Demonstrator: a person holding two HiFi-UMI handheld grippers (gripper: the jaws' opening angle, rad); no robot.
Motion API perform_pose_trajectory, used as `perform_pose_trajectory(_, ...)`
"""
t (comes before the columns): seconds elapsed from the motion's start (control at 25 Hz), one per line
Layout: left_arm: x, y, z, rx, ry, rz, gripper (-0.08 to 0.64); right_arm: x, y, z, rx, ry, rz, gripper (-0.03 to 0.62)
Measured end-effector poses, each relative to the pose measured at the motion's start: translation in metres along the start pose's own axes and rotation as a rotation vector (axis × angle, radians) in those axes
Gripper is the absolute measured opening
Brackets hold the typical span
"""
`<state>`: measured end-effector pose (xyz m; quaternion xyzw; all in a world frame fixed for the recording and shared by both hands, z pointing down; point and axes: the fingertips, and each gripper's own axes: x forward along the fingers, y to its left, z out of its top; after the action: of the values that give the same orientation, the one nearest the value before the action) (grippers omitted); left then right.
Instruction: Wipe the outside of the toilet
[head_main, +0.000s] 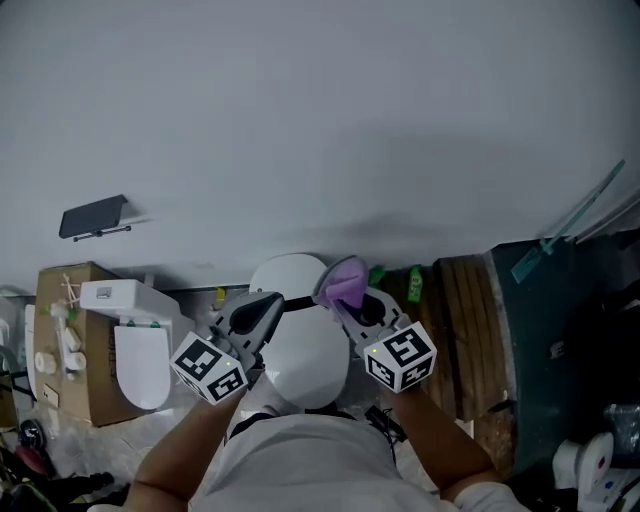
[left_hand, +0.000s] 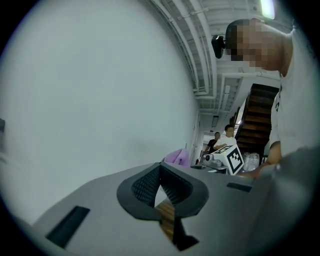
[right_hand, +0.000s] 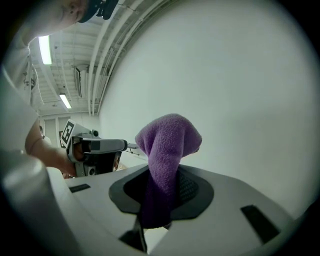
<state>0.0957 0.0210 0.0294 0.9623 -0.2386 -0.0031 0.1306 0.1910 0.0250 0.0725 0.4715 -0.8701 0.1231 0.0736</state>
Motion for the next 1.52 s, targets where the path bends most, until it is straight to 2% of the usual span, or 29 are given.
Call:
perform_pose_trajectory(0.24, -0.053, -0.041, -0.002, 0.037, -0.006, -0.073, 0.006, -0.032, 0.062, 0.004, -0.024, -0.039, -0.035, 0.094)
perform_pose_trajectory(0.44, -0.121, -0.071, -0.010, 0.051, -0.009, -0.121, 0.006, -0.050, 0.139, -0.007, -0.007, -0.057, -0.065, 0.094)
perform_pose_trajectory(0.64, -0.191, -0.092, -0.023, 0.046, -0.010, -0.140, 0.006, -0.067, 0.223, -0.021, 0.011, -0.072, -0.071, 0.094)
perform_pose_trajectory(0.8, -0.226, -0.106, -0.030, 0.040, -0.018, -0.146, 0.006, -0.082, 0.268, -0.030, -0.003, -0.079, -0.079, 0.094)
perform_pose_trajectory(1.04, -0.246, -0.116, -0.033, 0.023, -0.039, -0.159, 0.006, -0.092, 0.302, -0.029, -0.027, -0.076, -0.080, 0.094)
perform_pose_trajectory(1.52, -0.259, -0.116, -0.027, 0.022, -0.054, -0.165, 0.006, -0.090, 0.313, -0.017, -0.053, -0.088, -0.092, 0.094)
